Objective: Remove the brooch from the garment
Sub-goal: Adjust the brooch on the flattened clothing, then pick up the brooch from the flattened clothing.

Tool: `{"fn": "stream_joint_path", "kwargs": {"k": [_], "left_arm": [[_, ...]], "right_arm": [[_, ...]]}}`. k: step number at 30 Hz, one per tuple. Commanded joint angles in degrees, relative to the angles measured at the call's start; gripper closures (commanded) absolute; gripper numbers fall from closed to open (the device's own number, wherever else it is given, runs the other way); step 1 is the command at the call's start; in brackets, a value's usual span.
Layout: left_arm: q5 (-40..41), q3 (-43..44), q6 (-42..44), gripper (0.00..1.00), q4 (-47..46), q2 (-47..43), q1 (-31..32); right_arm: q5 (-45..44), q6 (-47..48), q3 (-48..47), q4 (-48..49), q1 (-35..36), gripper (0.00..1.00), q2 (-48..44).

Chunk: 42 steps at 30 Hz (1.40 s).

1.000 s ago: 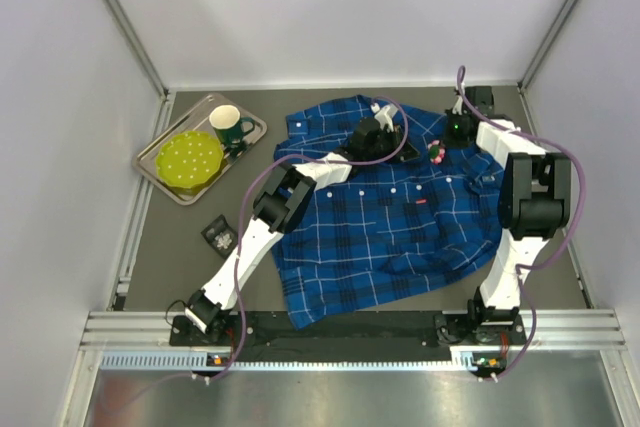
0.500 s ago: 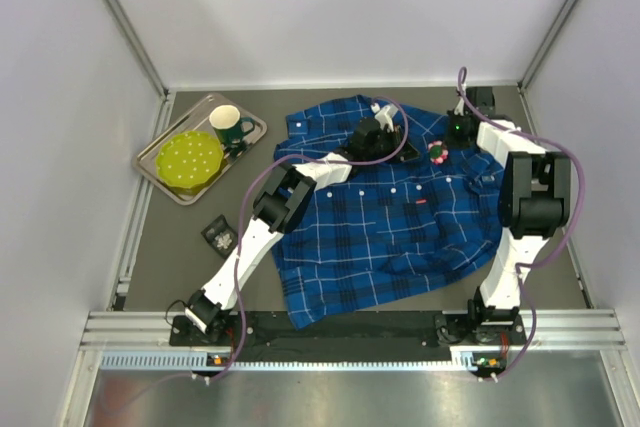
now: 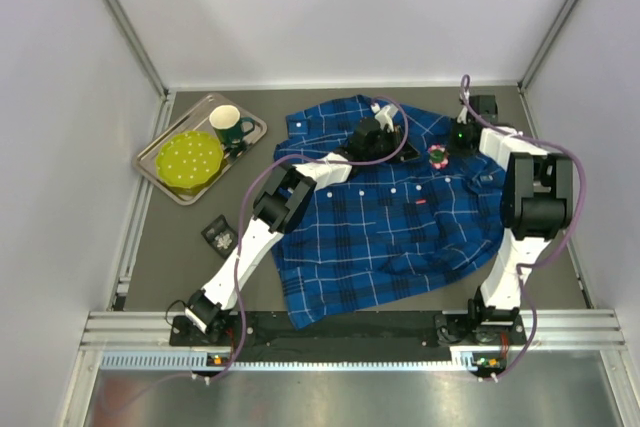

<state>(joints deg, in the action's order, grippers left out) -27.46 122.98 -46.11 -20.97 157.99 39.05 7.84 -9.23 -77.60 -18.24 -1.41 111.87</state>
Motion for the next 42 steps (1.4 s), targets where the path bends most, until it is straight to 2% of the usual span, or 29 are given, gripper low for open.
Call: {"fn": "stream_joint_path", "kwargs": {"k": [1,3,7,11,14,16,17,20,22,23,25,27,29,30,31,33,34,38,42], "left_arm": [[0.04,0.42,1.37,0.82,1.81,-0.05,0.59],[-0.05,0.51,1.81,0.82,2.16,-0.14,0.59],[0.04,0.6,2.86,0.82,3.3,-0.67,0.5],[-0.22,0.6,4.18,0.81,4.36,-1.89,0.5],[-1.36,0.86,5.94,0.77,5.76,-3.56,0.33],[-3.82,1.38,8.04,0.71,7.86,-4.62,0.15],[-4.52,1.3,8.66,0.63,8.57,-6.28,-0.28],[-7.69,-1.32,10.86,0.48,11.03,-11.1,-2.03],[-7.34,-4.57,11.74,0.44,10.95,-14.45,-3.36],[-6.99,-7.46,12.0,0.38,10.69,-17.69,-4.49],[-6.2,-9.24,13.41,0.34,11.3,-20.34,-5.03],[-4.97,-9.86,14.46,0.34,12.96,-22.72,-5.21],[-4.53,-12.04,12.98,0.36,12.71,-24.65,-4.95],[-4.88,-13.02,12.45,0.39,11.06,-25.36,-4.77],[-5.14,-14.16,12.1,0.4,10.08,-26.06,-4.42],[-6.02,-15.58,12.44,0.42,8.5,-26.86,-2.14],[-6.55,-15.05,12.62,0.47,8.14,-26.6,-1.18],[-8.4,-9.35,12.09,0.52,5.86,-21.42,4.62],[-7.34,-2.14,7.1,0.59,3.93,-14.22,5.6]], "right_arm": [[1.39,-1.48,3.24,2.06,0.09,1.0,-5.78],[0.79,-3.59,7.45,4.52,0.53,1.0,-9.46],[-8.96,-6.23,14.31,6.89,5.26,1.0,-16.41],[-11.34,-10.35,22.12,12.08,7.73,1.0,-20.99],[-9.61,-12.12,22.5,14.37,7.91,0.98,-20.56],[-8.02,-12.3,21.27,15.07,7.91,0.91,-19.33],[-4.01,-12.21,19.87,15.34,8.17,0.82,-17.85],[3.99,-14.31,16.89,17.1,8.09,0.7,-15.03],[8.23,-16.68,15.47,17.79,6.78,0.69,-14.93],[12.77,-20.0,15.99,22.76,6.16,0.65,-15.28],[15.7,-24.14,15.82,25.44,3.71,0.51,-14.76],[22.64,-28.99,11.96,26.77,2.38,0.5,-9.26],[24.94,-28.22,7.49,22.39,1.67,0.5,-6.59],[24.6,-27.6,8.68,22.46,-0.24,0.5,-7.36],[23.03,-26.98,11.05,23.59,-1.65,0.48,-11.9],[16.7,-24.7,18.08,24.92,-2.8,0.45,-16.58],[14.95,-23.56,19.06,23.61,-3.42,0.43,-19.12],[8.17,-18.63,19.33,18.41,-6.58,0.43,-19.5],[10.09,-18.72,20.74,18.42,-8.96,0.42,-19.24]]}}
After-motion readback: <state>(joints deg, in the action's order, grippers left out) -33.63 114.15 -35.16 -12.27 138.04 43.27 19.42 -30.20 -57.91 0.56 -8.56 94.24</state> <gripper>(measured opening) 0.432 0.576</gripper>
